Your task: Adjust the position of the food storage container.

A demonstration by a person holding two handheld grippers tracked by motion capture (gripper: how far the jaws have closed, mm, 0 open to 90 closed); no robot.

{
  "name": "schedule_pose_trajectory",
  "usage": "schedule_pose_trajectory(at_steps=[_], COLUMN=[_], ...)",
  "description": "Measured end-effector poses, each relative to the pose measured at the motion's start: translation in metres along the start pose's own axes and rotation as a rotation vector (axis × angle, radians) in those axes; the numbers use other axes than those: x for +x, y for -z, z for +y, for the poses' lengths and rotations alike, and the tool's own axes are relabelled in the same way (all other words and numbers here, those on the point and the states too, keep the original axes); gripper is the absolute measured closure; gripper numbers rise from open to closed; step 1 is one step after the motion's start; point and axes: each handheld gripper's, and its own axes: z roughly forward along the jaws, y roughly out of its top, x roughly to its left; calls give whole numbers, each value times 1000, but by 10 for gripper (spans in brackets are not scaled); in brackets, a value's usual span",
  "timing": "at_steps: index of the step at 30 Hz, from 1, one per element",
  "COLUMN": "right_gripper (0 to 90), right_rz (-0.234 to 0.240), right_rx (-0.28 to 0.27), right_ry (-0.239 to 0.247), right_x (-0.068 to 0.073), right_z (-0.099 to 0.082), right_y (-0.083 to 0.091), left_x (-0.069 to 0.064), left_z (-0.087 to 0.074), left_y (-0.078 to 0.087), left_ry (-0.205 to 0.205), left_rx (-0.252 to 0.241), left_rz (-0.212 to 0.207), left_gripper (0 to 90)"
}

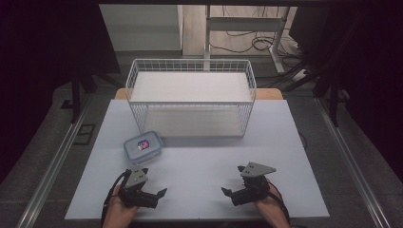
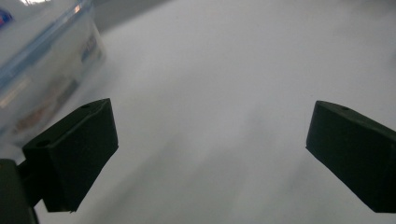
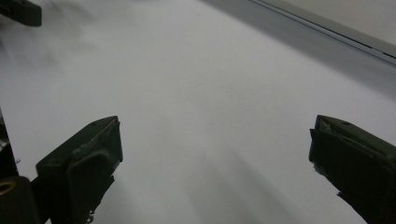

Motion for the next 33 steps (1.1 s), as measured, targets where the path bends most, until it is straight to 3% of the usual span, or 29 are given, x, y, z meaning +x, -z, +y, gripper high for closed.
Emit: schedule_pose_trajectory(at_steps=[3, 5, 10, 13, 18, 23, 25, 30, 32, 33], right_gripper=[19, 11, 7, 7, 7, 0, 0, 0, 0, 0], right_rz=[0, -32, -49, -54, -58, -54, -57, -72, -72, -72], right_rx=[-20, -41, -53, -42, -32, -42, -49, -59, -59, -59], right_ry=[-8, -15, -36, -25, -17, -39, -45, -43, -45, -45], right_x=[-3, -4, -5, -5, -4, -4, -4, -4, -5, -5], right_z=[1, 2, 2, 1, 1, 3, 3, 4, 4, 4], right_y=[0, 1, 1, -1, -3, -2, -2, -1, -3, -3], left_x=[3, 4, 4, 6, 8, 6, 8, 24, 37, 37], left_z=[0, 0, 1, 3, 5, 10, 13, 25, 31, 31], left_y=[0, 0, -2, -1, 0, 0, 2, 5, 8, 8], left_ry=[29, 22, 13, 41, 36, -10, -13, 8, 39, 39], left_rx=[9, 17, 48, 27, 41, 60, 40, 2, -30, -30], left_rz=[-8, 1, 31, -9, -5, 9, 2, 19, 20, 20], left_gripper=[26, 25, 8, 9, 63, 170, 287, 449, 575, 632])
